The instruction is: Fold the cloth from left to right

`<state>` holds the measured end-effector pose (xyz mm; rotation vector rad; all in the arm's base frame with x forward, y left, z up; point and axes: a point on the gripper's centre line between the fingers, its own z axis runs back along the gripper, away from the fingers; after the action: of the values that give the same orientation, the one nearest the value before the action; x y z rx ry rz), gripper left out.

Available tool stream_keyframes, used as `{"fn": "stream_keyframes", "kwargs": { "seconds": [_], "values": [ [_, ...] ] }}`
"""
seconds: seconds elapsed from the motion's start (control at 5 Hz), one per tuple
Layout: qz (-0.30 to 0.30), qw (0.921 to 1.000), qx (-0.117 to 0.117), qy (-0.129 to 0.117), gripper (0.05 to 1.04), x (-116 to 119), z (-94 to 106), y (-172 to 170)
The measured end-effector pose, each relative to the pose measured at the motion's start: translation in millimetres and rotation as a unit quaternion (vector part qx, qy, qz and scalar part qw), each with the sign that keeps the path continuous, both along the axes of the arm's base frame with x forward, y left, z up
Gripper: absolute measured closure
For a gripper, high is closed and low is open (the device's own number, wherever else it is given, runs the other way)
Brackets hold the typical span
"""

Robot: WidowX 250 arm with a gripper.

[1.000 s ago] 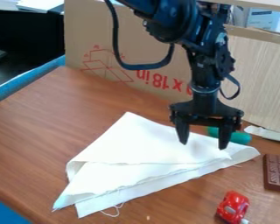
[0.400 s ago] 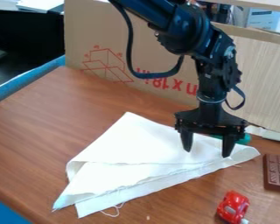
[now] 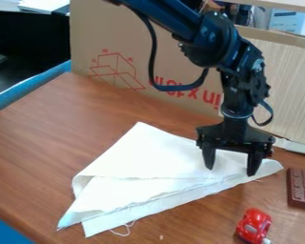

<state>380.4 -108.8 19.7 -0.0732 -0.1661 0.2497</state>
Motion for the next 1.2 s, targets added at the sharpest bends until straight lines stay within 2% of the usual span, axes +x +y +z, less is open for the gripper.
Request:
{"fn": "stream_keyframes", "kwargs": {
  "seconds": [0.4, 0.6, 0.8, 1.0, 1.2],
  "values": [
    [0.006, 0.9998, -0.011, -0.012, 0.688, 4.3, -0.8, -2.5],
    [0.001, 0.9998, -0.011, -0.014, 0.916, 3.3, -2.9, -2.6],
    [-0.001, 0.9997, -0.025, -0.005, 1.022, 1.6, -4.3, -0.1],
    [-0.006, 0.9989, -0.046, 0.007, 1.034, -0.5, 0.2, 6.7],
    [-0.006, 0.9968, -0.080, 0.002, 1.034, 1.9, 22.1, 21.6]
  ]
}}
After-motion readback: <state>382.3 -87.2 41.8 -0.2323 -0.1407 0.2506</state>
